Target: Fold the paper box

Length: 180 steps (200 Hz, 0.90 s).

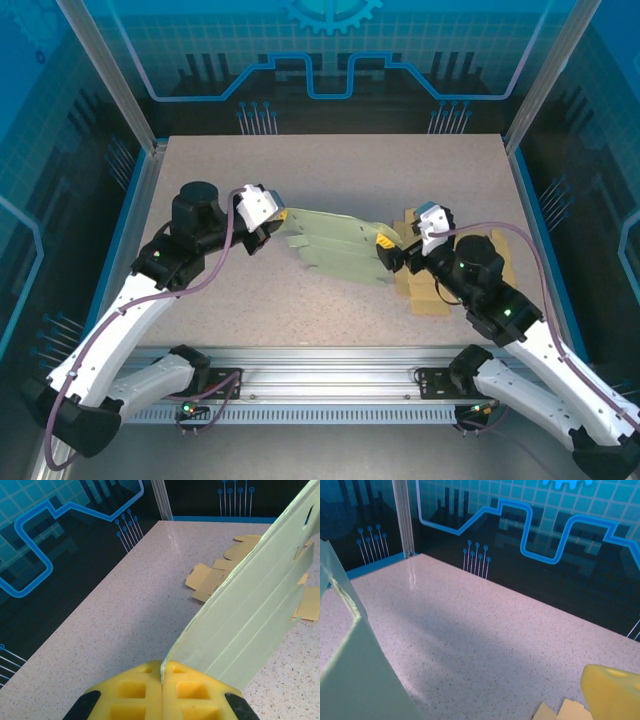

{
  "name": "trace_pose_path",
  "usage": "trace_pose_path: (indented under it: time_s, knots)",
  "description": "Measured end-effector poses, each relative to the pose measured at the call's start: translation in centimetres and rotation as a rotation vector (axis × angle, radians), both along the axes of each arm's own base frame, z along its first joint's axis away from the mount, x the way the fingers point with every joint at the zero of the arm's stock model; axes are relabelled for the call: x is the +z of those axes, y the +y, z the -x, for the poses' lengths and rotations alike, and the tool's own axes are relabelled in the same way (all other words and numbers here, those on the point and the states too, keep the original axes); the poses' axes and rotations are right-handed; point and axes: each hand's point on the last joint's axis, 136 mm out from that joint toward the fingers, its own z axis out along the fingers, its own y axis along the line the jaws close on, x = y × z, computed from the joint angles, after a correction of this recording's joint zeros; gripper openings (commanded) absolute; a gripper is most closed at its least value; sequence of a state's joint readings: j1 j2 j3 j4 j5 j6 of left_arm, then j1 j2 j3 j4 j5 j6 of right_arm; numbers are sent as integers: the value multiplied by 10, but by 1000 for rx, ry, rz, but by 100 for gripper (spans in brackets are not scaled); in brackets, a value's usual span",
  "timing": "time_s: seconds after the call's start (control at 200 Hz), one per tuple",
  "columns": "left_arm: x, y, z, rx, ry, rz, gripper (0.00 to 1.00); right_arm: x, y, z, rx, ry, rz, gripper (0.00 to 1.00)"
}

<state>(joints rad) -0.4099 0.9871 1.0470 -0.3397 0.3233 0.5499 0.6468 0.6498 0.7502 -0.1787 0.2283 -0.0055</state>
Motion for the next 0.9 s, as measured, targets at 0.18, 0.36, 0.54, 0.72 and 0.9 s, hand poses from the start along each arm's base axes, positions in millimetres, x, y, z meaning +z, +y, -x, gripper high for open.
trace_pose_path:
  time_s: [0.18,0.36,0.54,0.72,0.9]
  knots:
    - [1,-1,1,-8,-3,2,0,-5,8,6,61,-11,4,76]
    - [1,-1,1,-8,-3,2,0,-13,23,10,148,2,24,38]
    - [1,-1,1,-7,-3,3,0,-22,30,16,201,9,28,0]
    - [1,-2,2,-22,-17,-10,33,-24,33,17,222,15,32,0]
    - [2,-6,9,-85,-52,-45,73,-34,41,17,262,56,65,0]
